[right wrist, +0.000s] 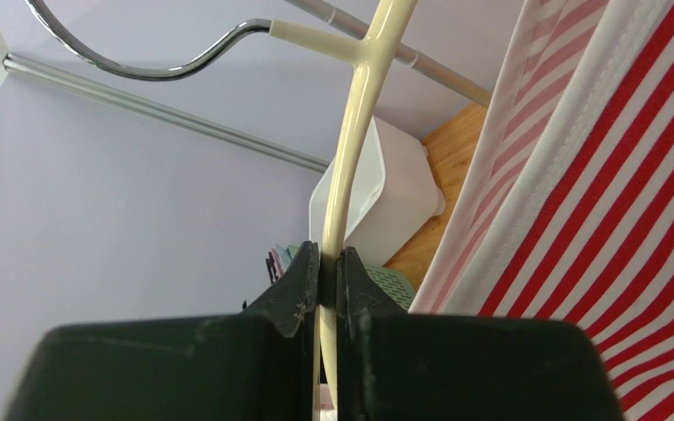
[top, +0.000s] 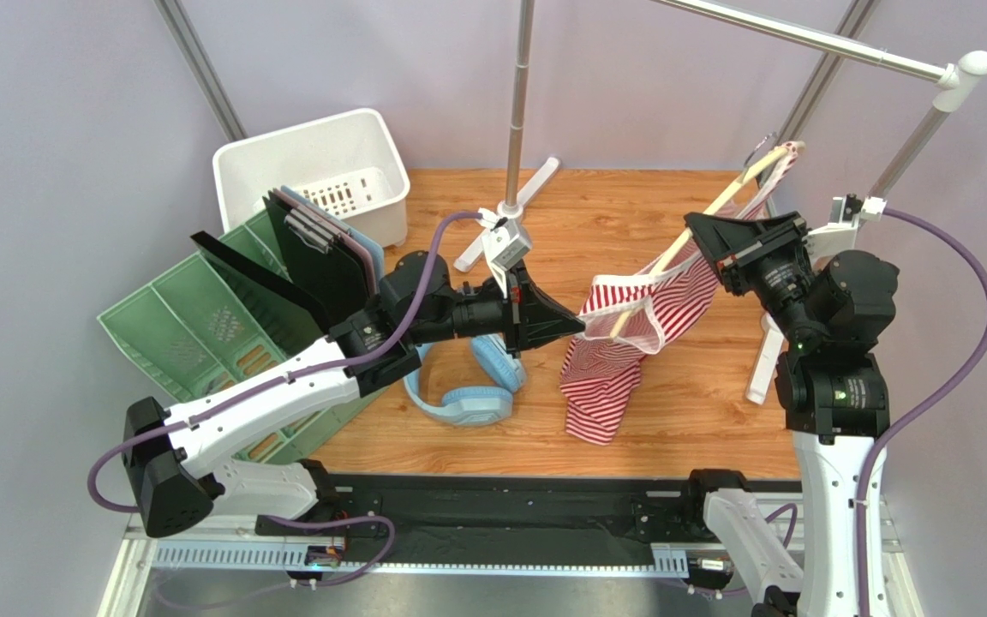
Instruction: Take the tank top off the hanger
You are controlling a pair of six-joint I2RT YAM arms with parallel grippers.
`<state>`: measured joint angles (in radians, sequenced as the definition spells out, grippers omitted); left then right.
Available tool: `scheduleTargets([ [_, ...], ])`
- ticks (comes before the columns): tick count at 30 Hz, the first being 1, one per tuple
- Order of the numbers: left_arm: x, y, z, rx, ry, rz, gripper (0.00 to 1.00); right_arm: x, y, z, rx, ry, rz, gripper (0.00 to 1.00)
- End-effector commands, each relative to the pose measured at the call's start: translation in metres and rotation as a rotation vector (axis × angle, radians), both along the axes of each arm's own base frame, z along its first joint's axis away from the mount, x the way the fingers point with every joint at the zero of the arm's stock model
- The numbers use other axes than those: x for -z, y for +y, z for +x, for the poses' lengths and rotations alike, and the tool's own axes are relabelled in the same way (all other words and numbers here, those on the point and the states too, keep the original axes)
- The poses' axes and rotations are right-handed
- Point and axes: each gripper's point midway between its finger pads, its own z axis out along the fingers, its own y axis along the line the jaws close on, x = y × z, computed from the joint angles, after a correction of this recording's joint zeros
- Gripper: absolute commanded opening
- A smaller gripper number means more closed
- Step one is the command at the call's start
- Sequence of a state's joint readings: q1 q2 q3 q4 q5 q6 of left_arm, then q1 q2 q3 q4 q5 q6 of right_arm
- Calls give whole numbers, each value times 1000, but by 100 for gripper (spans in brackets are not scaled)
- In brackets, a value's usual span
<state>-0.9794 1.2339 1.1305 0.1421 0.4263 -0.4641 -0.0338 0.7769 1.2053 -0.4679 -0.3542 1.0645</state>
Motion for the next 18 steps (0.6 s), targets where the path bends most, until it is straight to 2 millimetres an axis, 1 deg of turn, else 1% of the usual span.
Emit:
scheduleTargets([
  [1, -10, 1, -16, 63, 29, -52, 0, -31, -27, 8, 165, -123, 23, 0],
  [5, -10, 0, -22, 87, 37, -68, 0, -28, -35, 20, 210, -102, 32, 0],
  [10, -3, -5, -27, 103, 52, -56, 0, -29, -41, 28, 245, -97, 62, 0],
  [12, -1, -7, -32, 116, 50, -54, 0, -29, -43, 31, 257, -96, 67, 0],
  [15, 6, -10, -30, 100, 63, -38, 0, -32, -42, 29, 255, -102, 77, 0],
  [18, 20, -9, -22, 57, 69, -2, 0, -36, -38, 26, 231, -106, 114, 0],
])
